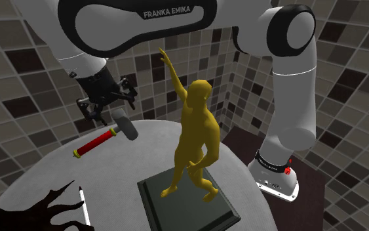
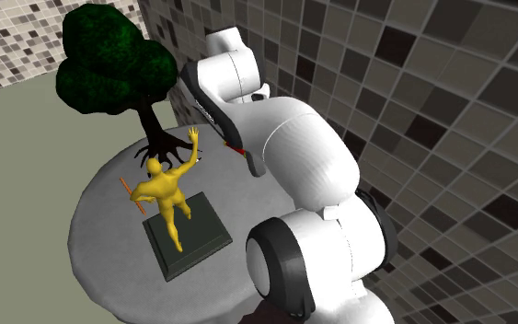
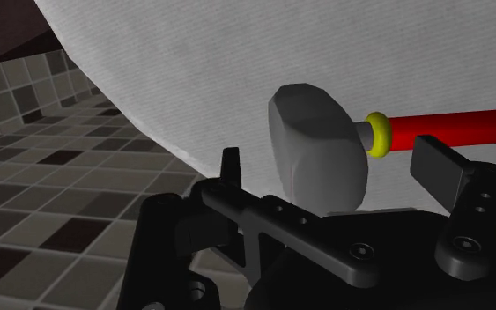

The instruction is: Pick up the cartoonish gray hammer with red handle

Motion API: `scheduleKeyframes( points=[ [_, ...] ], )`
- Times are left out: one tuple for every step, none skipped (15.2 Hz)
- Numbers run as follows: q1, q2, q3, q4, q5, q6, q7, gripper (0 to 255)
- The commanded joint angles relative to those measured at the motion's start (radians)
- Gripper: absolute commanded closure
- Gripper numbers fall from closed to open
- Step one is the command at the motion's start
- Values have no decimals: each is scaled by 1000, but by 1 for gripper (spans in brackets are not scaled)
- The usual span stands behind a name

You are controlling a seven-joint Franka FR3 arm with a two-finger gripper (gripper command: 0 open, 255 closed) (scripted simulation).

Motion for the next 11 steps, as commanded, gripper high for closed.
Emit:
scheduleKeyframes(
  points=[
    [-1, 0, 0, -5, 0, 5, 0, 255],
    [-2, -1, 0, -7, 1, 7, 0, 255],
    [-2, -2, 0, -8, 1, 7, 0, 255],
    [-3, -3, 0, -10, 2, 8, 0, 255],
    [-3, -4, 0, -11, 2, 8, 0, 255],
    [-3, -3, 0, -10, 2, 8, 0, 255],
    [-3, -3, 0, -10, 2, 8, 0, 255],
    [-3, -4, 0, -10, 2, 8, 0, 255],
    [-3, -3, 0, -10, 1, 8, 0, 255],
    [0, 1, 0, -3, -1, 5, 1, 255],
    [3, 3, 0, 13, -2, -10, -1, 255]
  ],
)
